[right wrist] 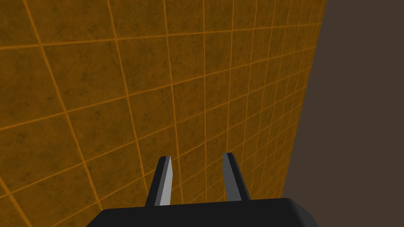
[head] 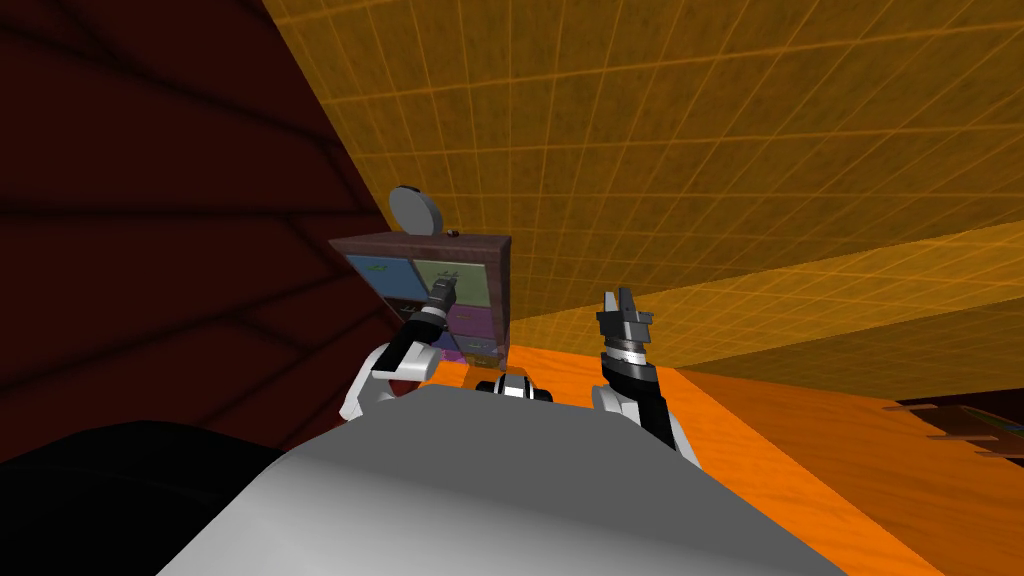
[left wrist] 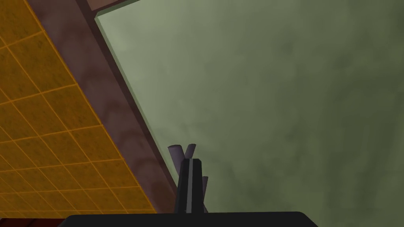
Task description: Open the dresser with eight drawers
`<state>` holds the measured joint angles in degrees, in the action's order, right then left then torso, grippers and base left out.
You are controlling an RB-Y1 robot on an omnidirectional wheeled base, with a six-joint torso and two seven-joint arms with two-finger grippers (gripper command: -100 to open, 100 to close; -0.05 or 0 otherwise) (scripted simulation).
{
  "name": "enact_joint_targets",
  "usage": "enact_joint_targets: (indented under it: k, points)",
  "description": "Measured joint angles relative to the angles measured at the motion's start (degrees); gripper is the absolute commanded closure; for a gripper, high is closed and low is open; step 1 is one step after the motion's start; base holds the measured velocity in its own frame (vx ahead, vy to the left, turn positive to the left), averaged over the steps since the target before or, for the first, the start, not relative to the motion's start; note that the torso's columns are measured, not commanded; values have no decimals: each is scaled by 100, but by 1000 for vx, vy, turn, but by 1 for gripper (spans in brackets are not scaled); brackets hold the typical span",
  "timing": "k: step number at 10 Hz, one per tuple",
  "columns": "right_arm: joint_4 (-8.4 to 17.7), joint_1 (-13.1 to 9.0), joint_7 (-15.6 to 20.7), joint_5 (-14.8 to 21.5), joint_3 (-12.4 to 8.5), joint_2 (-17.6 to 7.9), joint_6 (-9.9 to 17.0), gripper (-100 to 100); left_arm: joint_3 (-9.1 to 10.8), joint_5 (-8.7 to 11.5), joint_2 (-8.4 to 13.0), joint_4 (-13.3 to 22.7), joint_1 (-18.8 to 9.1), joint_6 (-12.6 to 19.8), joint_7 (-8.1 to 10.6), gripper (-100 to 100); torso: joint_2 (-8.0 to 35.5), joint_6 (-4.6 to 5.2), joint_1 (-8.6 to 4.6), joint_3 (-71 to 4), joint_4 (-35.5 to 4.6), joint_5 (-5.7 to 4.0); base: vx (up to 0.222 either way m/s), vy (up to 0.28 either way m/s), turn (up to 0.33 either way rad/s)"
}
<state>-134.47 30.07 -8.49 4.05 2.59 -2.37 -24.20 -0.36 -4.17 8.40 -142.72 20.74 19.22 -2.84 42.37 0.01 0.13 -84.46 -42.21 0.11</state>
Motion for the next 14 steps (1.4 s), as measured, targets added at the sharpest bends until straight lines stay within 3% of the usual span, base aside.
enact_joint_targets:
  k: [2, 6, 11, 12, 14]
  points:
    - [0, 1, 0, 0, -1, -2, 0, 0, -74, 54, 102, 66, 42, 57, 3, -100, -33, 1, 21, -27, 1, -1, -5, 120, -135]
    - [0, 1, 0, 0, -1, -1, 0, 0, -256, 141, 342, -233, 175, 359, -12, -100, -1, -3, -28, -12, -24, -24, -14, 105, -51]
    - [-1, 3, 0, 0, -1, -1, -1, 0, -174, 207, 435, -615, 159, 535, 34, -100, -33, -1, -6, -27, 0, -9, 44, 6, -4]
    - [-1, 2, 0, 0, -1, 0, -1, 0, -175, 206, 435, -624, 157, 555, 35, 100, -7, -1, -10, -11, -6, -9, -58, -10, 12]
    - [0, 0, 0, 0, 0, 0, 0, 0, -174, 205, 428, -556, 140, 417, 32, 100, 3, -1, -7, 6, 6, 0, -70, 3, -10]
